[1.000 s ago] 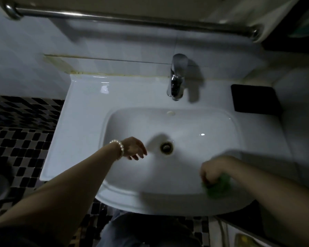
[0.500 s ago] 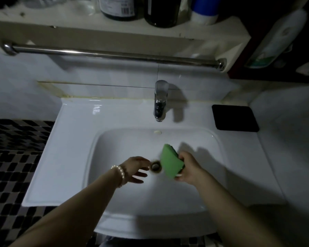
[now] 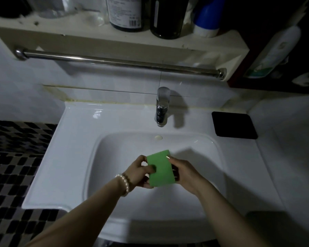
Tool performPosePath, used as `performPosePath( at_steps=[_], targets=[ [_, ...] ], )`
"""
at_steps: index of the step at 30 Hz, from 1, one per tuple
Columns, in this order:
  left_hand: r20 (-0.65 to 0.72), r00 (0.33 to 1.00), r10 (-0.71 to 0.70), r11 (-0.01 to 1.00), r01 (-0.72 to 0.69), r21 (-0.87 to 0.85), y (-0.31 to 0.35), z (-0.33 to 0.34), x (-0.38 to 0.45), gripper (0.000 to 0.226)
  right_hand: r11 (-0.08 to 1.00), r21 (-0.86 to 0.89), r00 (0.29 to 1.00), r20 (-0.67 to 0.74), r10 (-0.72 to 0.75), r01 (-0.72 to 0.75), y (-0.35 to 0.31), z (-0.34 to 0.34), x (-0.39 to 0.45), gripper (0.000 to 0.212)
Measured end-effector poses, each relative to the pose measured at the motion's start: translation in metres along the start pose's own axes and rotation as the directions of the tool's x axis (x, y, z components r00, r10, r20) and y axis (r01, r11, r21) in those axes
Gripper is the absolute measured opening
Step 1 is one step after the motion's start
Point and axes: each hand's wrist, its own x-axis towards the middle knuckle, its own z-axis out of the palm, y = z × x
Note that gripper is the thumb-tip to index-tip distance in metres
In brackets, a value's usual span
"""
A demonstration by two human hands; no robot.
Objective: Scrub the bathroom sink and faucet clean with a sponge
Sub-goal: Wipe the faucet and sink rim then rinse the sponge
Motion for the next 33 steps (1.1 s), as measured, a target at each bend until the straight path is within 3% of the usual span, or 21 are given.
performPosePath(
  at_steps=[3, 7, 9, 10, 11, 12, 13, 14, 15, 16, 17, 19, 22, 24, 27, 29, 31, 33],
  targets=[
    [0.048, 0.998, 0.038, 0.999, -0.036, -0.028, 0.004, -0.004, -0.007, 0.018, 0.997, 0.066, 0.997, 0.069, -0.040, 0.036, -0.001, -0.003, -0.006, 0.027],
    [0.069, 0.997, 0.018, 0.978, -0.004, -0.207, 0.011, -0.004, -0.017, 0.020, 0.951, 0.307, 0.999, -0.044, -0.032, 0.044, 0.002, 0.009, -0.008, 0.034],
    [-0.046, 0.997, 0.062, 0.972, -0.071, -0.225, 0.009, 0.003, -0.018, 0.014, 0.903, 0.427, 0.988, -0.153, 0.035, 0.034, 0.002, 0.016, -0.007, 0.036],
    [-0.160, 0.978, 0.137, 0.971, -0.165, -0.173, 0.005, 0.007, -0.018, 0.012, 0.878, 0.479, 0.976, -0.202, 0.081, 0.026, 0.002, 0.018, -0.006, 0.034],
    [-0.283, 0.917, 0.282, 0.953, -0.301, -0.027, -0.003, 0.010, -0.019, 0.015, 0.851, 0.525, 0.963, -0.239, 0.126, 0.019, 0.002, 0.019, -0.005, 0.030],
    [-0.334, 0.796, 0.504, 0.863, -0.450, 0.229, -0.011, 0.011, -0.021, 0.023, 0.820, 0.573, 0.952, -0.257, 0.166, 0.012, 0.003, 0.019, -0.004, 0.026],
    [-0.233, 0.657, 0.717, 0.662, -0.538, 0.522, -0.021, 0.012, -0.022, 0.036, 0.788, 0.616, 0.943, -0.261, 0.205, -0.001, 0.004, 0.017, -0.004, 0.022],
    [-0.031, 0.550, 0.835, 0.393, -0.555, 0.733, -0.032, 0.012, -0.020, 0.053, 0.763, 0.646, 0.937, -0.254, 0.240, -0.021, 0.005, 0.016, -0.003, 0.019],
    [0.180, 0.514, 0.838, 0.154, -0.540, 0.828, -0.041, 0.012, -0.016, 0.071, 0.748, 0.662, 0.935, -0.234, 0.267, -0.048, 0.006, 0.016, -0.004, 0.017],
    [0.305, 0.540, 0.784, 0.018, -0.511, 0.859, -0.045, 0.012, -0.013, 0.086, 0.742, 0.665, 0.938, -0.200, 0.283, -0.081, 0.006, 0.017, -0.004, 0.018],
    [0.339, 0.573, 0.746, -0.033, -0.477, 0.878, -0.044, 0.012, -0.010, 0.095, 0.745, 0.657, 0.943, -0.161, 0.290, -0.117, 0.008, 0.019, -0.005, 0.019],
    [0.339, 0.620, 0.707, -0.032, -0.451, 0.892, -0.036, 0.011, -0.001, 0.098, 0.766, 0.622, 0.955, -0.094, 0.282, -0.165, 0.009, 0.024, -0.009, 0.023],
    [0.398, 0.592, 0.701, -0.028, -0.535, 0.845, -0.022, 0.005, 0.006, 0.067, 0.814, 0.555, 0.963, -0.080, 0.258, -0.171, 0.009, 0.026, -0.011, 0.029],
    [0.396, 0.631, 0.667, 0.003, -0.534, 0.846, -0.012, 0.003, 0.007, 0.048, 0.849, 0.496, 0.970, -0.056, 0.238, -0.180, 0.007, 0.025, -0.013, 0.031],
    [0.392, 0.726, 0.565, -0.086, -0.421, 0.903, -0.003, 0.002, 0.014, 0.044, 0.866, 0.454, 0.977, 0.048, 0.209, -0.208, 0.002, 0.021, -0.016, 0.029],
    [0.392, 0.745, 0.539, -0.138, -0.381, 0.914, 0.006, 0.001, 0.015, 0.044, 0.837, 0.483, 0.965, 0.171, 0.198, -0.257, -0.003, 0.008, -0.015, 0.031],
    [0.498, 0.667, 0.554, -0.257, -0.432, 0.864, 0.014, -0.002, 0.011, 0.042, 0.803, 0.488, 0.932, 0.285, 0.223, -0.342, -0.006, -0.010, -0.014, 0.048],
    [0.641, 0.525, 0.561, -0.435, -0.471, 0.767, 0.014, -0.002, 0.011, 0.036, 0.814, 0.385, 0.869, 0.416, 0.268, -0.436, -0.007, -0.024, -0.010, 0.075]
  ],
)
